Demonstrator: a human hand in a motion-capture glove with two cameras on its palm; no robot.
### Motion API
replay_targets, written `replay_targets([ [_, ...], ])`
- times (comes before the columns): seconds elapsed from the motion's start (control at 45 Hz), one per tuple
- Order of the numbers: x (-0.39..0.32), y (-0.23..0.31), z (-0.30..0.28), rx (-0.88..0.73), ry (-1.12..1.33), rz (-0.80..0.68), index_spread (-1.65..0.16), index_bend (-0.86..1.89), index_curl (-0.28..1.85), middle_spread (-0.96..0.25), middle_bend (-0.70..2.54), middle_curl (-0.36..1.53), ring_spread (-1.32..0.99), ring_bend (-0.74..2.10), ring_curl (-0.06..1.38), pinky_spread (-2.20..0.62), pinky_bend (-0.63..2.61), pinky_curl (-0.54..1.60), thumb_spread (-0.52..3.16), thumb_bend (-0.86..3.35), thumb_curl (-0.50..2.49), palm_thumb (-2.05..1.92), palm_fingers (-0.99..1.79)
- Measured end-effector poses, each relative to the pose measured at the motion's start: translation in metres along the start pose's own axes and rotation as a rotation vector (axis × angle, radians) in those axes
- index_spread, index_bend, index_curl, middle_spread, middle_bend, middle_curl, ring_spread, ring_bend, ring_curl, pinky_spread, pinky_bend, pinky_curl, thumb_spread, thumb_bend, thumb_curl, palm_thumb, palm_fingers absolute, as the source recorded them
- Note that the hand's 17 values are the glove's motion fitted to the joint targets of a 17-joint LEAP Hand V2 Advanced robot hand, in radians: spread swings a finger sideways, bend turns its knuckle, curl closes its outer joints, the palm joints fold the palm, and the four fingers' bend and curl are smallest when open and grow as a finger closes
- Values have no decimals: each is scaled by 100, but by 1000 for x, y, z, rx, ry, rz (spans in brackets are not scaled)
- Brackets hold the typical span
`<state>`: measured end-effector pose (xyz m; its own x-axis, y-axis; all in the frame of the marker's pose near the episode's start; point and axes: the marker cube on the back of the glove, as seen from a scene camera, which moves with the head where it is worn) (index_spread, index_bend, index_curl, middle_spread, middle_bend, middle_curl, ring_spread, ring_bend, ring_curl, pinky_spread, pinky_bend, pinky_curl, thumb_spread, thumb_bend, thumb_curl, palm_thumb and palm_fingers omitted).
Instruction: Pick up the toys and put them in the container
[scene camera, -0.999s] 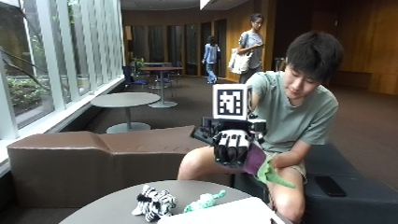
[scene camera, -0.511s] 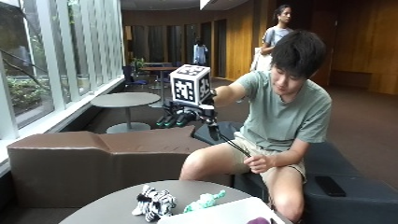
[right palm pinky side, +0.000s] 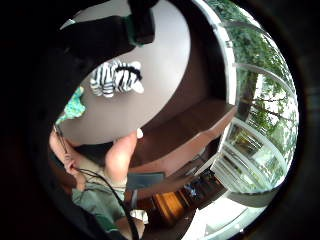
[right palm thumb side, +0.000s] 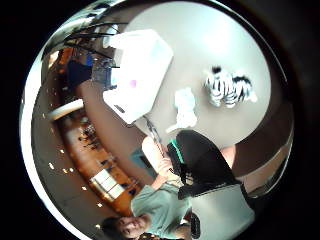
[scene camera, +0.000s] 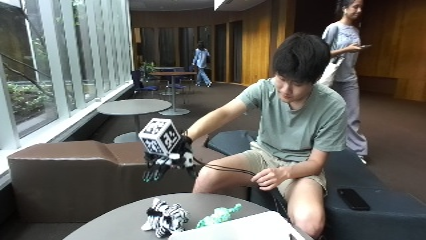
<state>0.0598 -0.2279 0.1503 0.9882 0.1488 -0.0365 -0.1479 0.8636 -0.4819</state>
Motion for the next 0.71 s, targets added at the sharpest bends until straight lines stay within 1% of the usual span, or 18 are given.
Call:
replay_targets([
  [0.133,29,-37,92,-64,21,18,-16,2,14,3,10,23,2,28,36,6,112,39,125,-1,42,11,-30],
  [0.244,53,-61,166,-114,8,42,-17,6,14,2,12,23,1,22,35,6,103,37,125,-1,41,14,-34],
  [0.311,60,-72,185,-61,41,46,-17,8,14,2,12,23,1,19,34,6,100,36,123,-1,41,16,-33],
  [0.4,62,-82,185,64,79,53,-18,12,16,0,13,23,1,17,33,6,96,35,123,1,41,21,-24],
  [0.422,62,-84,185,90,80,54,-19,13,16,-3,18,24,-1,23,35,5,96,35,125,5,43,28,-6],
  [0.444,62,-86,186,115,78,57,-20,14,17,-4,20,25,-2,25,35,4,95,34,125,5,43,30,-1],
  [0.466,62,-88,186,140,75,63,-21,18,18,-6,25,26,-6,34,37,1,92,33,126,7,44,34,17],
  [0.488,62,-89,186,162,74,72,-21,17,17,-6,25,26,-7,34,35,0,91,32,127,8,44,35,21],
  [0.555,57,-94,182,213,81,92,-23,24,20,-13,36,30,-15,46,37,-7,85,28,129,9,44,38,53],
  [0.6,55,-97,180,223,91,94,-24,25,21,-16,42,32,-18,51,38,-10,81,27,131,10,45,41,64],
  [0.622,54,-97,180,220,96,95,-24,25,21,-18,45,34,-20,59,41,-12,81,28,131,13,47,46,73],
  [0.688,56,-92,183,198,108,107,-26,25,24,-21,45,35,-25,70,46,-16,82,29,128,15,50,54,80],
  [0.711,56,-90,184,190,113,112,-26,24,24,-23,50,38,-26,72,47,-17,82,30,126,16,51,56,83],
])
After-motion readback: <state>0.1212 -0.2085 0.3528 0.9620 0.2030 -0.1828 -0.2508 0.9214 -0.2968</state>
